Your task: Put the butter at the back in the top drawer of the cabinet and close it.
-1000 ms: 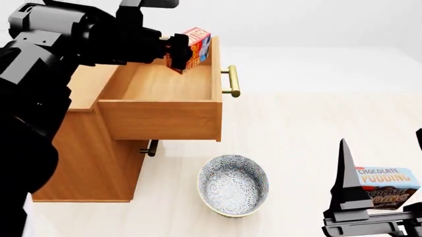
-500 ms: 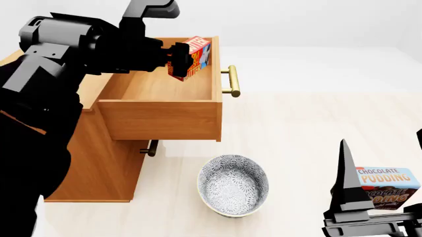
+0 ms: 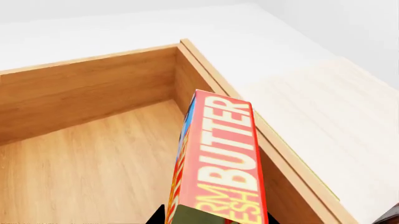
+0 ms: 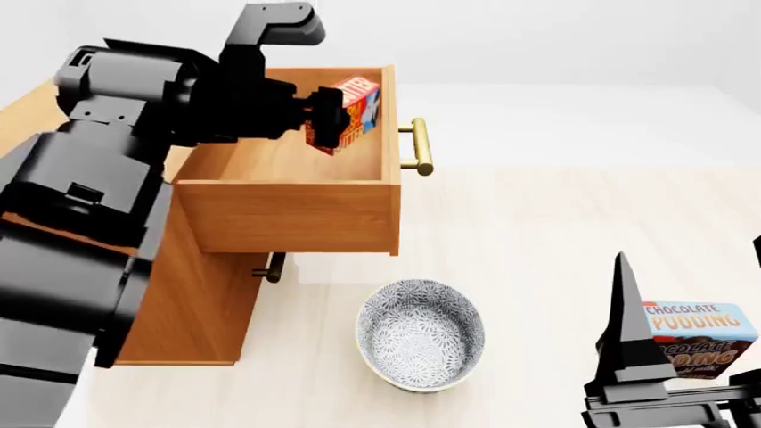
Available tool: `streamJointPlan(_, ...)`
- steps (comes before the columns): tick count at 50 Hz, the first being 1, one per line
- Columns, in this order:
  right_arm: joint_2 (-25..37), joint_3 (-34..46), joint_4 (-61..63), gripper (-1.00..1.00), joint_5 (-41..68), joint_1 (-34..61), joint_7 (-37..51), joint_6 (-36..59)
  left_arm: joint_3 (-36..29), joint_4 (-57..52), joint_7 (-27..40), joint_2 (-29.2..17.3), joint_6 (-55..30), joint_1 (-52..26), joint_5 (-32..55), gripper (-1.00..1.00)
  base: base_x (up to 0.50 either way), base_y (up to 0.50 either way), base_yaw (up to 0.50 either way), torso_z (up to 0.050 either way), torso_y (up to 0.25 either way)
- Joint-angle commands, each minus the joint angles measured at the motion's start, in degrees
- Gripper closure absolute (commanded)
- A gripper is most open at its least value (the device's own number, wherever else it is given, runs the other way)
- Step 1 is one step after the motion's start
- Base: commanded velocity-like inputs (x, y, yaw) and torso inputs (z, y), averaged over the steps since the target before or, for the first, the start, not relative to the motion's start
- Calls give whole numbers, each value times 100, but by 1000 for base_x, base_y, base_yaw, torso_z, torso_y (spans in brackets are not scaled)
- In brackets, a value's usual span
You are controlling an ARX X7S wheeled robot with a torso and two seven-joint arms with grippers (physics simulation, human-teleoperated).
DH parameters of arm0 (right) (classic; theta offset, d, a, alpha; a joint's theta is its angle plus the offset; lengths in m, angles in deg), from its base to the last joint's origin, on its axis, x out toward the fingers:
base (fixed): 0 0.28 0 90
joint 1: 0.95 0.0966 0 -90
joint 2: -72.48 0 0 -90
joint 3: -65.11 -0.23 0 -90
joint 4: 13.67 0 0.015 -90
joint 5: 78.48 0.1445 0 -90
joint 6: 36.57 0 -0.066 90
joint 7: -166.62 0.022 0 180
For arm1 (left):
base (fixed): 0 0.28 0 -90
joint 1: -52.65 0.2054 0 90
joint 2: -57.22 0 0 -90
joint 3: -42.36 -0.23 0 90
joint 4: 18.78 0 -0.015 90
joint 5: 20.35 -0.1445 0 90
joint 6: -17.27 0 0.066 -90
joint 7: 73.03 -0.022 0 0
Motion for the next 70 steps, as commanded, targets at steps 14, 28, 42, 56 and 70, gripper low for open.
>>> streamJointPlan(14,0,-24,-1,-100,-6,-20,38,-13,2429,-5,-381,223,-116,109,-2309,100,0,0,0,0,1)
streamJointPlan(28,0,-27,-1,-100,-23,-38,50,-19,2933,-4,-470,257,-101,239,-2774,100,0,0,0,1,1)
streamJointPlan(42,0,-9,-1,-100,-73,-77,83,-41,3196,-4,-461,284,-28,378,-2973,100,0,0,0,1,1)
streamJointPlan(56,0,0,-1,-100,-126,-107,119,-63,3314,-3,-421,296,-16,443,-3051,100,0,0,0,0,1)
streamJointPlan(70,0,-5,-1,-100,-153,-122,143,-76,3344,-3,-413,319,3,504,-3085,100,0,0,0,1,1)
